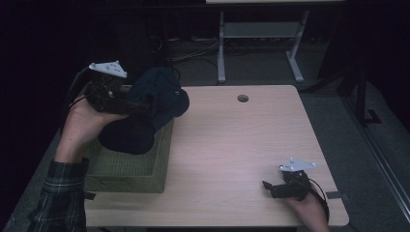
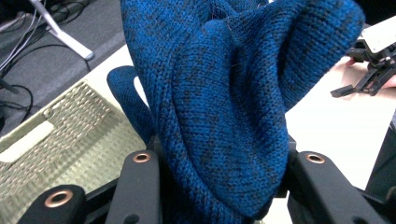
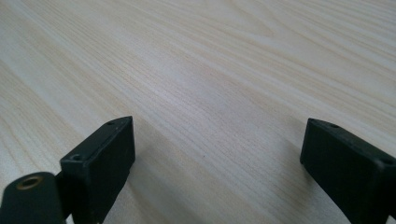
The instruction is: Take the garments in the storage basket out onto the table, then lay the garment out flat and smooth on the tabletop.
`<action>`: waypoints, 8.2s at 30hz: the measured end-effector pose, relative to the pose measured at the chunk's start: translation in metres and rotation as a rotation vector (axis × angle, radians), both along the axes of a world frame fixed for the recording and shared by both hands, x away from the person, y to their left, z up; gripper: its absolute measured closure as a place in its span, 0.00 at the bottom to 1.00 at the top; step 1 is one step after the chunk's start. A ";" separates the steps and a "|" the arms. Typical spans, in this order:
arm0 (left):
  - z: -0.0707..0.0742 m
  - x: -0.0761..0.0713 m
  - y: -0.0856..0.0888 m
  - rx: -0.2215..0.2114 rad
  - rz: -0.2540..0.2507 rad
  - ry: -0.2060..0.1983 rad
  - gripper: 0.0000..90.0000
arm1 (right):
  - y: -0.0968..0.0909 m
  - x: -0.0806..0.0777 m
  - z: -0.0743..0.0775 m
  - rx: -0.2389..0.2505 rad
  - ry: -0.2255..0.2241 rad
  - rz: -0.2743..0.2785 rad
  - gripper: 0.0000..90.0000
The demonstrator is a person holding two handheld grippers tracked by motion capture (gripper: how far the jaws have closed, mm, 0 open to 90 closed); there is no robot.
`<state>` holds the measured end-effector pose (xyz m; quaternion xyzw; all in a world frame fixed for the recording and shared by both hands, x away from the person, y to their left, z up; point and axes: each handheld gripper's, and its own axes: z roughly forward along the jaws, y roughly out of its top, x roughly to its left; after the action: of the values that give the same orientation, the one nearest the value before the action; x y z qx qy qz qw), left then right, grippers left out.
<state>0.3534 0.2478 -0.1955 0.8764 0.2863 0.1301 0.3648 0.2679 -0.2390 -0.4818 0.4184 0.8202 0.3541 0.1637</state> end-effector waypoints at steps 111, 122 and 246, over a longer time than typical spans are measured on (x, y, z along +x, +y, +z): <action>-0.204 0.069 -0.211 0.048 -0.099 0.250 0.61 | 0.001 0.000 0.000 0.007 0.003 0.007 0.11; -0.189 0.067 -0.199 0.014 -0.069 0.213 0.34 | 0.001 0.000 0.000 0.005 0.003 0.006 0.11; -0.259 -0.041 -0.166 0.066 -0.087 0.231 1.00 | 0.016 0.090 0.050 0.115 -0.014 0.088 0.28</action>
<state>0.3119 0.0819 -0.4546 0.9087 0.2838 0.0217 0.3055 0.3576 -0.2225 -0.4315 0.3880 0.8151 0.4103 0.1293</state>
